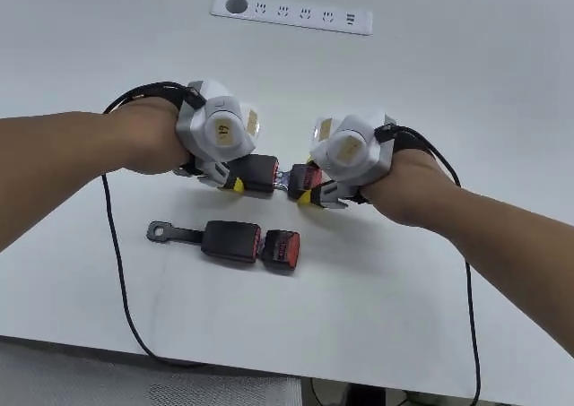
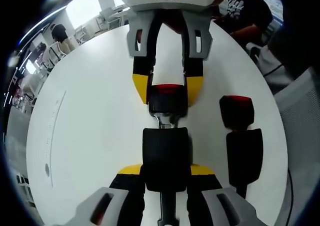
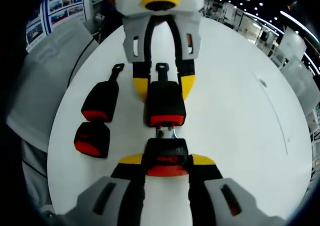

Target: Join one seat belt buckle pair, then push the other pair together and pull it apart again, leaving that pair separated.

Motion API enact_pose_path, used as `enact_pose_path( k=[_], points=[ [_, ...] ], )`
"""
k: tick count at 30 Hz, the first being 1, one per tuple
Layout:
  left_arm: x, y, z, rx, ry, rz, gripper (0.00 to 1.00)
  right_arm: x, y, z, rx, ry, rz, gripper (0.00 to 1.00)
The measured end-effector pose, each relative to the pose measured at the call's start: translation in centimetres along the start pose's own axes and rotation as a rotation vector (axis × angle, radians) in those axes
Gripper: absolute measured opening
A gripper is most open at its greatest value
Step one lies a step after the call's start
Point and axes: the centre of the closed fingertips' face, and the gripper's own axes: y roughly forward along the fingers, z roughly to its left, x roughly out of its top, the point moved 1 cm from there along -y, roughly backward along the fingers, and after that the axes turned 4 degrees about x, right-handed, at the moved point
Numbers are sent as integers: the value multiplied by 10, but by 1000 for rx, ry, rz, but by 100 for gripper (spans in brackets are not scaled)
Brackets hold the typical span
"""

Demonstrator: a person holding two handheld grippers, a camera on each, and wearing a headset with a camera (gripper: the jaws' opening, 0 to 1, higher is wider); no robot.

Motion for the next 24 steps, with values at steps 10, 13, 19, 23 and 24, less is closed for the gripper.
enact_pose_path(
  k=[10, 13, 19, 23, 24],
  points=[
    [0, 0, 1, -11, 1, -1, 32, 13, 9, -1, -9, -18, -2, 31],
    [-1, -1, 2, -15, 0, 2, 32, 13, 9, -2, -11, -11, -11, 32],
    [-1, -3, 3, -18, -3, 1, 32, 14, 8, -1, -18, -17, -5, 32],
    [-1, -5, 3, -19, -6, -1, 32, 14, 7, 0, -19, -30, 3, 33],
    [-1, -5, 3, -21, -9, -1, 32, 14, 7, 0, -20, -28, 3, 33]
  ],
)
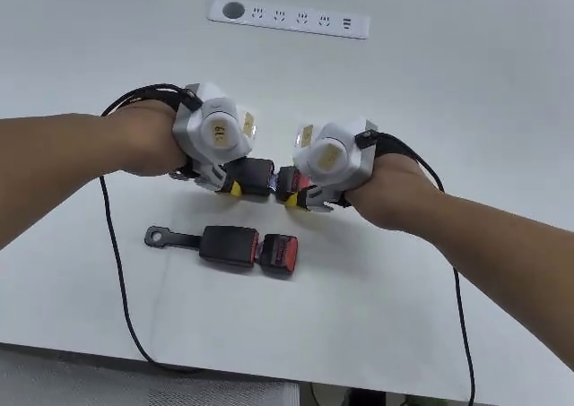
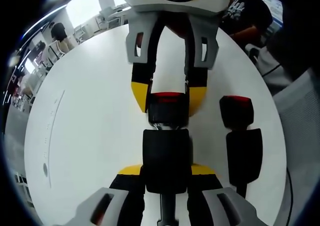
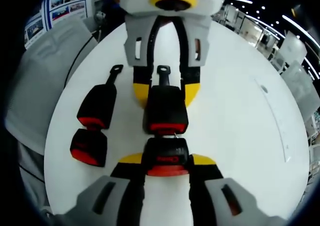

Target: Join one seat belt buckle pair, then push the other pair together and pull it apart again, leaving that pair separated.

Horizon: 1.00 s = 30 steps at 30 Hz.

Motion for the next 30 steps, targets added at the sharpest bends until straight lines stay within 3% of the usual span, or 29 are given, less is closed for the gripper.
enact_pose_path(
  k=[15, 18, 27, 30],
  points=[
    [1, -2, -3, 18, -19, -10, 32, -4, -6, 3, 2, 17, -4, 33],
    [-1, -4, -4, 19, -58, -11, 32, -8, -10, 3, -2, 25, 2, 33],
    [2, -4, -4, 9, -29, -13, 32, -10, -15, 4, -21, 42, -24, 34],
    [2, -3, -4, -1, -17, -5, 33, -22, -22, 5, -23, 52, -27, 34]
  ],
)
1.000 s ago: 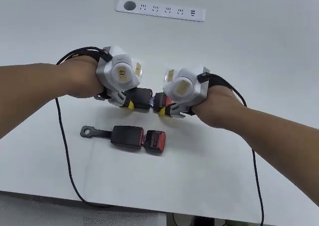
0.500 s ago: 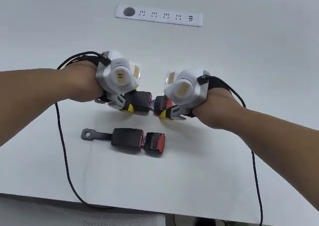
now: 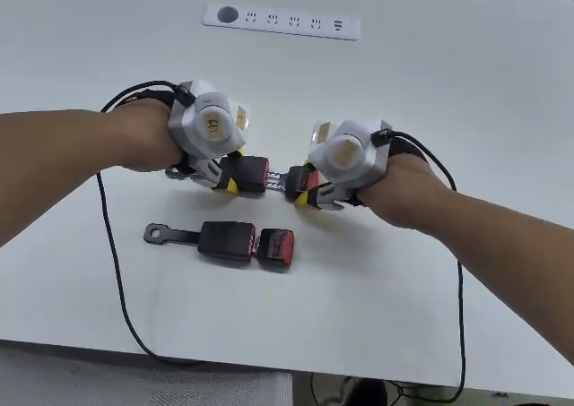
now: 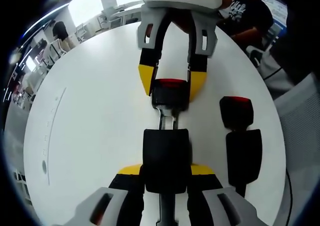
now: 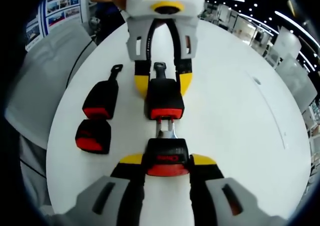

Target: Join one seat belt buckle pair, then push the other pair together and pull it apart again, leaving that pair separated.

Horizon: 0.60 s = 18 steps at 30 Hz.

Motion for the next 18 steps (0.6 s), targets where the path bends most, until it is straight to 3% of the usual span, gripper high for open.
enact_pose_path(
  k=[8, 12, 18],
  points=[
    [0, 1, 1, 1, -2, -5, 33, -34, -28, -3, -12, 15, 16, 34],
    [-1, 1, 1, 3, -3, 0, 33, -56, -42, 6, 16, 7, 40, 35],
    [-1, 2, 2, 9, -9, 0, 33, -89, -62, 9, 8, 17, 82, 36]
  ],
)
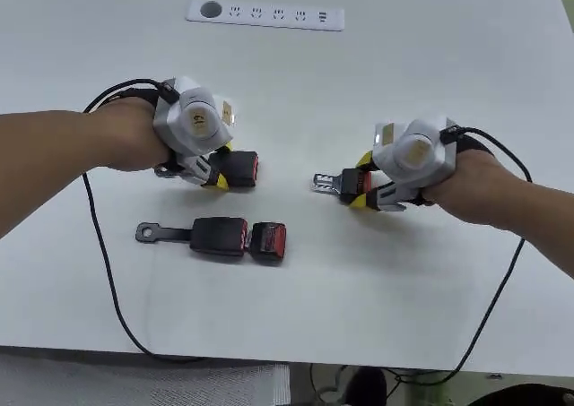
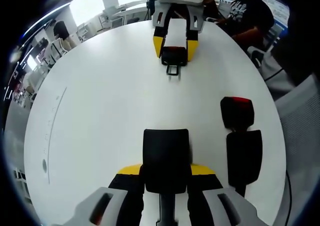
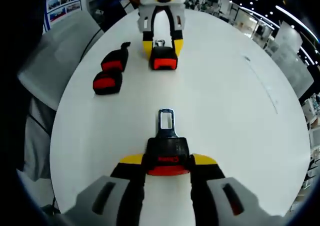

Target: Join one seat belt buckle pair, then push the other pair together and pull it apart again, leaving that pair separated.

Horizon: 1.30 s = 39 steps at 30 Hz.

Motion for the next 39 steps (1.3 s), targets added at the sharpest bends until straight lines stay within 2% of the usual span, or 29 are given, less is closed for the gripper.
enact_pose_path(
  k=[5, 12, 14, 17, 19, 24, 26, 27, 31, 32, 34, 36, 37, 39],
  points=[
    [0, 0, 0, 3, -1, 3, 33, -23, -12, -1, -5, 19, 21, 36],
    [0, 1, -1, 4, 3, 7, 33, -34, -16, -1, 31, 61, 34, 37],
    [0, 1, -1, 7, 9, 8, 33, -34, -16, -2, 27, 60, 25, 39],
    [1, 1, -1, 15, 4, 22, 34, -34, -17, -6, -8, 55, 29, 44],
    [1, 1, -2, 20, 14, 29, 34, -34, -18, -9, -26, 82, 38, 48],
    [1, 0, -1, 37, 16, 16, 34, -31, -18, -16, -63, 76, 61, 57],
    [2, -1, 0, 56, 16, 9, 35, -32, -21, -21, -110, 70, 74, 61],
    [2, -1, 2, 78, 22, 5, 37, -31, -23, -23, -143, 59, 75, 66],
    [-2, -7, 5, 137, 44, 23, 53, -23, -31, -12, -168, 116, 24, 68],
    [-3, -10, 7, 158, 38, 15, 54, -22, -34, -11, -183, 117, 16, 68],
    [-1, -20, 6, 186, -23, -21, 54, -17, -38, -6, -204, 145, -17, 68],
    [0, -28, 2, 197, -68, -49, 54, -11, -41, -1, -214, 160, -47, 70],
    [0, -35, -1, 216, -108, -68, 54, -9, -43, 4, -218, 173, -59, 71],
    [1, -45, -6, 248, -148, -107, 54, -4, -45, 11, -225, 184, -81, 72]
  ],
)
